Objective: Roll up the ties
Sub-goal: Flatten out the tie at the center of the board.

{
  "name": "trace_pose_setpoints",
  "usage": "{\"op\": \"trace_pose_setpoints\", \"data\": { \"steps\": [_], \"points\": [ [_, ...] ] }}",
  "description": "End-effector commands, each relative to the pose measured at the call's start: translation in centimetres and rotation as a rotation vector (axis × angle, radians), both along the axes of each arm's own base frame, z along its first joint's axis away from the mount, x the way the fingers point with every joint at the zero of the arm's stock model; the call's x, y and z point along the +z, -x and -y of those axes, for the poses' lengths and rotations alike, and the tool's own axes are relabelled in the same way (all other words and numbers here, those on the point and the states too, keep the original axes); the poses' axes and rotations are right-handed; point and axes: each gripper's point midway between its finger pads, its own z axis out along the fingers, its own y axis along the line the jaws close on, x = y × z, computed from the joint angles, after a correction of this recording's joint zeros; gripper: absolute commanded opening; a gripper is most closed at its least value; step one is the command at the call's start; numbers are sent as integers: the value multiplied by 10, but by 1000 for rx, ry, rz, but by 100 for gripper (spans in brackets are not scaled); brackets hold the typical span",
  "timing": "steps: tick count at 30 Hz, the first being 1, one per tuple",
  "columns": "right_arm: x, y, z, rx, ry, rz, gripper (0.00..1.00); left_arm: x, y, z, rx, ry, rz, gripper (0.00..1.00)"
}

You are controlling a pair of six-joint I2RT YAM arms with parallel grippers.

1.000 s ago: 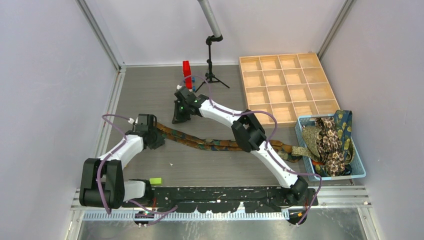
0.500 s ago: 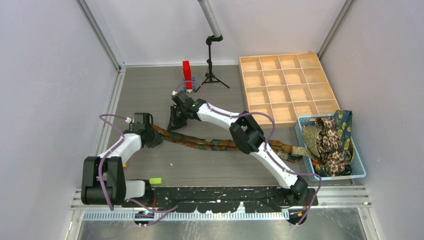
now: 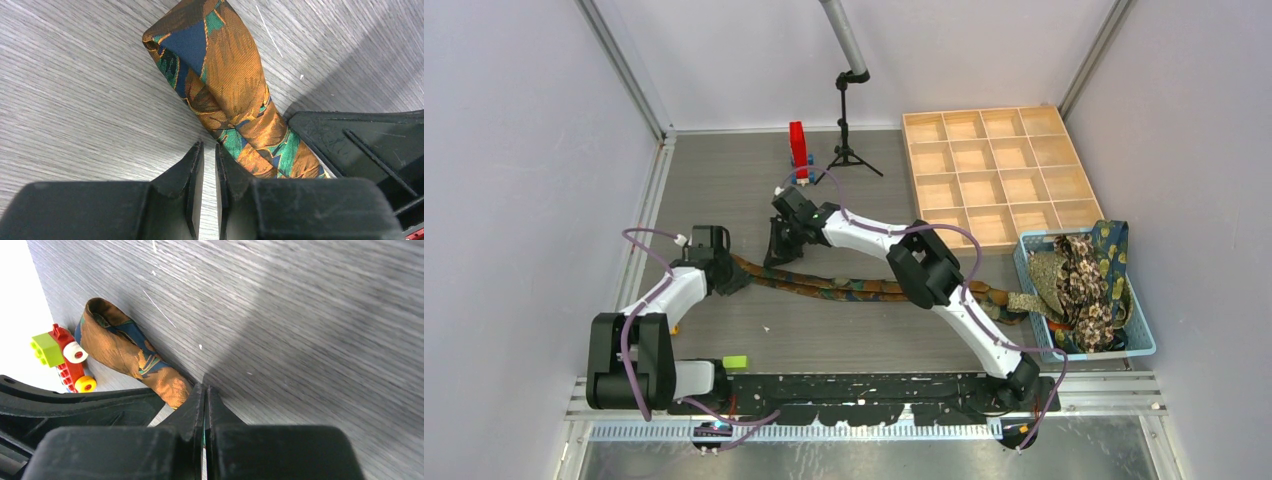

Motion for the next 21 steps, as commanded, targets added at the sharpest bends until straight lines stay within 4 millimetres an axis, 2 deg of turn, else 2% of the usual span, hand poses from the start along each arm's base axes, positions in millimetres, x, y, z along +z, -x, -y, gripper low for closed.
{"op": "trace_pose_setpoints", "data": {
  "steps": [1, 7, 12, 14, 16, 21],
  "points": [
    [48, 2, -2, -14, -48, 51, 2, 3, -5, -7, 7, -30, 29, 16],
    [46, 13, -1, 1, -48, 47, 2, 26, 0, -8, -5, -40, 59, 16],
    [54, 13, 1, 11, -54, 74, 2, 59, 4, -24, 16, -127, 123, 22],
    [57, 13, 1, 14, -56, 79, 2, 67, 3, -39, 63, -156, 138, 26],
    [58, 14, 3, 15, -52, 80, 2, 68, 2, -45, 79, -156, 134, 31],
    [61, 19, 11, 22, -30, 101, 2, 57, -3, -60, 109, -86, 100, 38]
  ]
}}
